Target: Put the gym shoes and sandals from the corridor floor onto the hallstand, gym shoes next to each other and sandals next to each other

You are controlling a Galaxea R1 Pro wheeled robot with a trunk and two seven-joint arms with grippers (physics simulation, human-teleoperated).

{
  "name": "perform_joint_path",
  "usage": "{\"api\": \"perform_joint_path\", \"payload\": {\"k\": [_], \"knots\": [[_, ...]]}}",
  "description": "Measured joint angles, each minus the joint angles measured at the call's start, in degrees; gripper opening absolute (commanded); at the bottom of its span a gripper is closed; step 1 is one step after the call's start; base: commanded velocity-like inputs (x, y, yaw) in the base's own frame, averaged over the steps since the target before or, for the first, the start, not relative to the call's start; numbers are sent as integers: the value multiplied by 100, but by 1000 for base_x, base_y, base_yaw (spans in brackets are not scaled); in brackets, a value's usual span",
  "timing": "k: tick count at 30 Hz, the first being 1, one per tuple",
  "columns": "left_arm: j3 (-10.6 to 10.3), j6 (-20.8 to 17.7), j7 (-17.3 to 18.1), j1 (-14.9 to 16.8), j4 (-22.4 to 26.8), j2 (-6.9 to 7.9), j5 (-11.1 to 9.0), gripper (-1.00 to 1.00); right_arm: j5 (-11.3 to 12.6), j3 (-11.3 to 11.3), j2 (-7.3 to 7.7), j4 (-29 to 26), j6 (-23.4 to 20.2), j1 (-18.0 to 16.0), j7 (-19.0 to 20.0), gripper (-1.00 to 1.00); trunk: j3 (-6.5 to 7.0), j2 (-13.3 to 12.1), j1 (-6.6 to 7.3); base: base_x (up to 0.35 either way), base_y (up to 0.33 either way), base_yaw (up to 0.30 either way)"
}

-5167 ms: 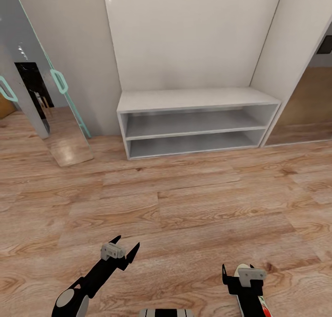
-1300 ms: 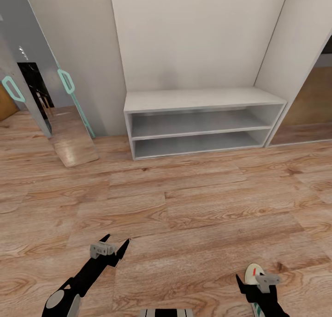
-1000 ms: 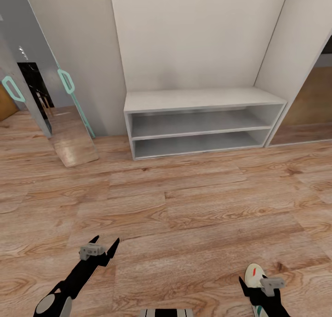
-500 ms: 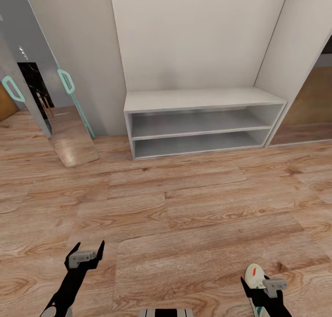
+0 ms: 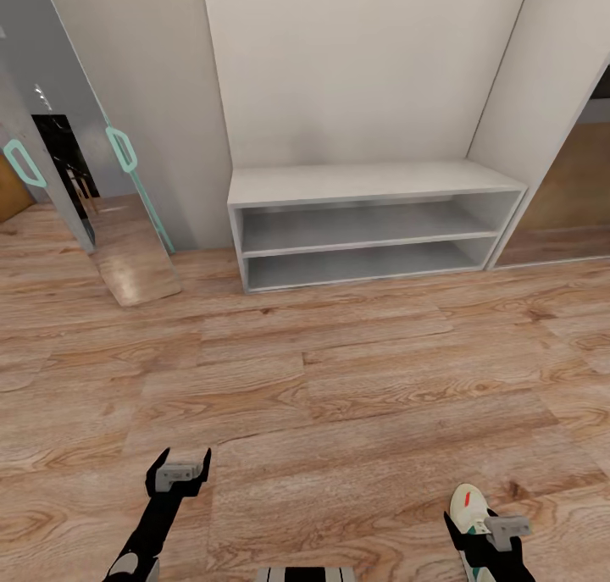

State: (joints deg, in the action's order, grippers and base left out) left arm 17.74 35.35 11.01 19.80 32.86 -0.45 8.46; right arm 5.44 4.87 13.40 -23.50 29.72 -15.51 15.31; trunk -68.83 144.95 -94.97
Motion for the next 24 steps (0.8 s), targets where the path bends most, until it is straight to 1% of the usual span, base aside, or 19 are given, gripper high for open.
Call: {"api": "perform_joint_path", "payload": {"k": [1, 6, 9, 11, 12, 13, 16, 18, 24], "knots": [[-3, 89, -8, 43, -100, -9, 35, 100, 0, 1, 1, 4, 15, 1, 0, 100, 0, 0, 0, 0, 0, 0], [-10, 261, -27, 133, -295, -38, 100, 100, 1, 3, 3, 12, 46, 2, -1, 100, 0, 0, 0, 0, 0, 0], [-11, 295, -33, 156, -336, -62, 110, 100, 1, 3, 3, 14, 52, 3, -1, 100, 0, 0, 0, 0, 0, 0], [-11, 332, -50, 190, -392, -139, 127, 100, 1, 4, 2, 16, 61, 3, -2, 100, 0, 0, 0, 0, 0, 0], [-10, 332, -51, 191, -393, -140, 124, 100, 1, 4, 2, 16, 61, 3, -2, 100, 0, 0, 0, 0, 0, 0], [-11, 333, -58, 202, -414, -185, 132, 100, 1, 4, 1, 17, 64, 3, -2, 100, 0, 0, 0, 0, 0, 0], [-9, 322, -67, 213, -432, -231, 134, 100, 1, 4, 0, 18, 67, 3, -3, 100, 0, 0, 0, 0, 0, 0], [-10, 293, -78, 227, -458, -300, 144, 100, 1, 4, -2, 16, 71, 4, -6, 100, 0, 0, 0, 0, 0, 0], [12, 259, -94, 242, -487, -370, 144, 100, 1, 5, -3, 13, 70, 4, -8, 100, 0, 0, 0, 0, 0, 0]]}}
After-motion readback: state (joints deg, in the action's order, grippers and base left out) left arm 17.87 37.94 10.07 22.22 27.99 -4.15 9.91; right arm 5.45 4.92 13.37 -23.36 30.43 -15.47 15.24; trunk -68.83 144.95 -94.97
